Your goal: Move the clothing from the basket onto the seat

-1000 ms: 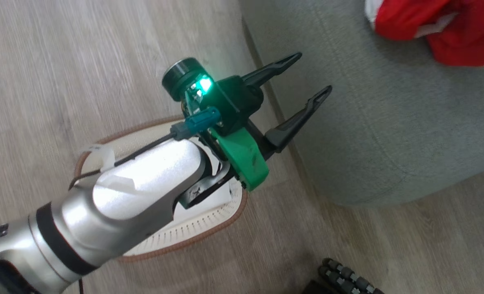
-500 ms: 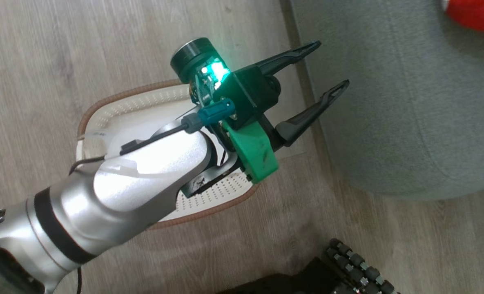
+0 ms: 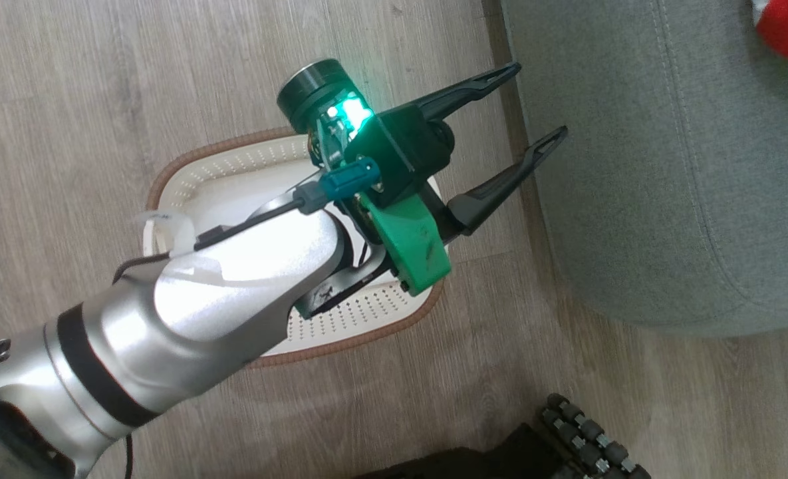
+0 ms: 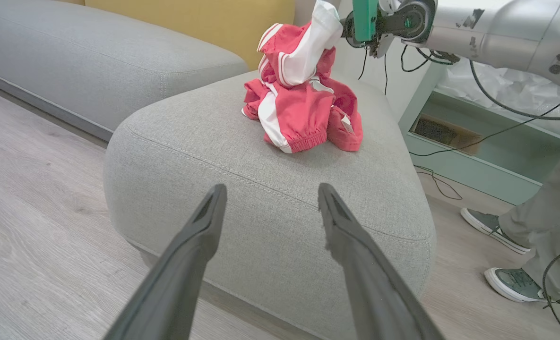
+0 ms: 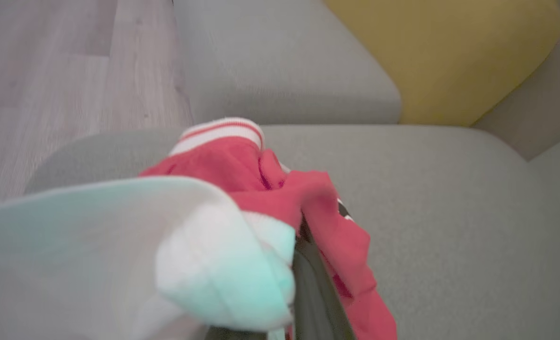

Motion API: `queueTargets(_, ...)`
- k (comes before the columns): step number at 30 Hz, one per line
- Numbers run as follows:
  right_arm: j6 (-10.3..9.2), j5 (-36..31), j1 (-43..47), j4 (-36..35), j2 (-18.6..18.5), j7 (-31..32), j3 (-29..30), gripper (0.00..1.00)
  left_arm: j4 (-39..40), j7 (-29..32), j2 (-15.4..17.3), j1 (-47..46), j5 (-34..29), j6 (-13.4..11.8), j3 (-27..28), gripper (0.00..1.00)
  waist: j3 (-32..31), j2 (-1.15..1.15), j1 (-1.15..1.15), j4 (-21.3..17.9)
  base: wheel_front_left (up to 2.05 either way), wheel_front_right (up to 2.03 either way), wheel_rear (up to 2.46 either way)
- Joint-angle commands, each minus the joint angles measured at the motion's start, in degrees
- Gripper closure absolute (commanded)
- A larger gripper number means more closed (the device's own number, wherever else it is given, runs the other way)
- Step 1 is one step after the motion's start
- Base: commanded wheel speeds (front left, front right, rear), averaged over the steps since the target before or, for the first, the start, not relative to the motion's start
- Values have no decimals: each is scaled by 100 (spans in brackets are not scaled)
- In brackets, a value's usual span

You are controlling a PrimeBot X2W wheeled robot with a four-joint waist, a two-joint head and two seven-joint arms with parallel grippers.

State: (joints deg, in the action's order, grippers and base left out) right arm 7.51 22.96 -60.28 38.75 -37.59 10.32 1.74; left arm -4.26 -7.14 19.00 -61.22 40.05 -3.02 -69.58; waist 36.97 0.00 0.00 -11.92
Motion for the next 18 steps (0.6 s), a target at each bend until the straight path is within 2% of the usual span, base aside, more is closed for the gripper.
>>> queueTargets(1,-2,62,184,-84,-191,104,-10,64,133,-33,-6,-212,7,13,196,0,-26,0,0,6,0,0,0)
queueTargets(2,-2,138,215,-50,-190,244,-122,46,125,-37,-7,-205,16,12,195,0,-50,0,0,11,0,0,0)
queueTargets(3,-2,227,228,-26,-198,340,-193,0,119,-39,-8,-200,25,9,195,0,-69,0,0,14,0,0,0)
queueTargets(12,-2,815,259,147,-390,755,-817,0,24,-140,-23,-57,114,-12,177,0,-467,0,0,-20,0,0,0)
queueTargets(18,-2,1331,395,-105,-638,842,-1435,0,-44,-251,-10,125,205,-63,184,0,-941,0,0,-76,0,0,0)
